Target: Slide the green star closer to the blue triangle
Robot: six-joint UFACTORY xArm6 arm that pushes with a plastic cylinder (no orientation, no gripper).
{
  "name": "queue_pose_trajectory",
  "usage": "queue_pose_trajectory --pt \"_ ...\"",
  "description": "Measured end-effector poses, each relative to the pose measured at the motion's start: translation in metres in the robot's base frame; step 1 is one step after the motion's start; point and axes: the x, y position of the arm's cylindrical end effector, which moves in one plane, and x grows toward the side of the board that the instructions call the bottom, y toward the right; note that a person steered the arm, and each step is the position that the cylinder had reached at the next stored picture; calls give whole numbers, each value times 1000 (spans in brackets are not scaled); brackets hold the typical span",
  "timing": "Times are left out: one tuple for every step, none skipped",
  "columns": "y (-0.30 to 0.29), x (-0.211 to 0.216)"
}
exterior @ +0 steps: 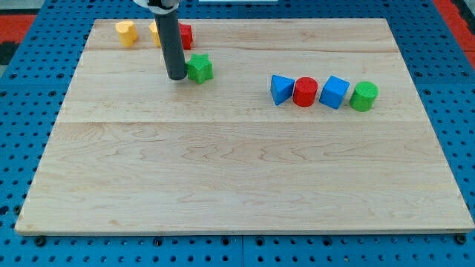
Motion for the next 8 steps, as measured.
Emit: queue_pose_trajectory --pt "-23 -28" --pt "-10 -46" --pt "44 -9" --pt "81 11" --pt "81 -1" --pt "89 9" --pt "89 9" --pt "70 10"
